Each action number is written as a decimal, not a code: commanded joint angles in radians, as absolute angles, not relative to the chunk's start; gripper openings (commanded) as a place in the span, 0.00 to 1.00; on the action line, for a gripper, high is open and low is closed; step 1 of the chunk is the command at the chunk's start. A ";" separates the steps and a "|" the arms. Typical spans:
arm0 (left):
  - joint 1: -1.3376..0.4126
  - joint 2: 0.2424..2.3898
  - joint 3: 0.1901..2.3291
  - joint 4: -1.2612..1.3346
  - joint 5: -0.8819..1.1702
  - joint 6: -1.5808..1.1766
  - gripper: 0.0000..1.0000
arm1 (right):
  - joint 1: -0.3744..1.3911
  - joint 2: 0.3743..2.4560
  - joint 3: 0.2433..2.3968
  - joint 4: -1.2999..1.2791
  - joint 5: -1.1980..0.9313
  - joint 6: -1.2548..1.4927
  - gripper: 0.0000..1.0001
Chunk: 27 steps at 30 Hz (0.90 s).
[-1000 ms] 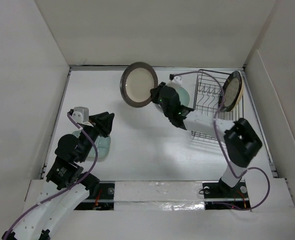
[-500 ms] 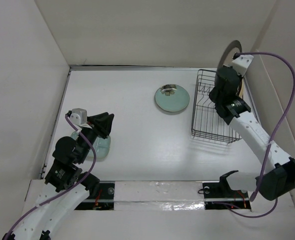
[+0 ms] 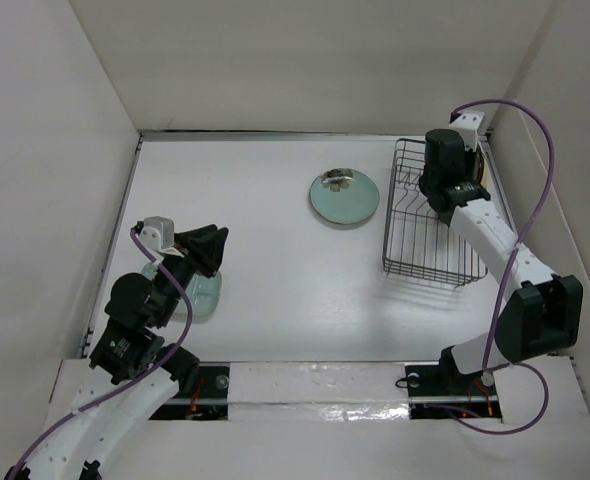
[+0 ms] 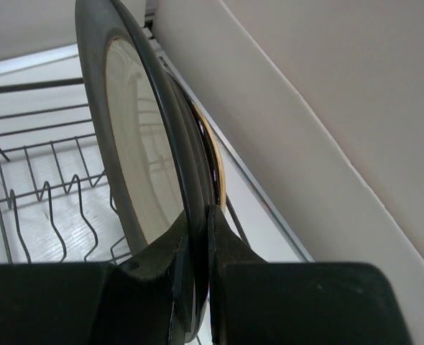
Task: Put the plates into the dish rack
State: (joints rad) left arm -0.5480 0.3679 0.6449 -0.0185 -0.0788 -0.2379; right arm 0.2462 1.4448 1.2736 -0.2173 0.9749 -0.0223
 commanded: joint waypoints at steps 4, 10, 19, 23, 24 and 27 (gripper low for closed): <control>-0.545 0.360 0.652 0.040 -0.068 -0.238 0.28 | 0.218 1.466 1.332 -0.106 0.939 0.069 0.00; -0.545 0.376 0.654 0.038 -0.064 -0.238 0.28 | 0.209 1.512 1.296 -0.097 0.876 0.124 0.00; -0.545 0.394 0.652 0.032 -0.083 -0.236 0.28 | 0.175 1.552 1.198 -0.074 0.769 0.222 0.00; -0.545 0.411 0.653 0.035 -0.089 -0.241 0.28 | 0.150 1.546 1.157 -0.066 0.723 0.270 0.00; -0.545 0.416 0.653 0.031 -0.100 -0.244 0.28 | 0.150 1.539 1.135 -0.049 0.712 0.281 0.00; -0.545 0.439 0.658 0.011 -0.161 -0.265 0.27 | 0.127 1.534 1.129 -0.048 0.661 0.328 0.27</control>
State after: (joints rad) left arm -0.5480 0.4156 0.6449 -0.0193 -0.1089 -0.2455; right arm 0.1581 1.5517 1.1534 -0.1246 0.7418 0.2070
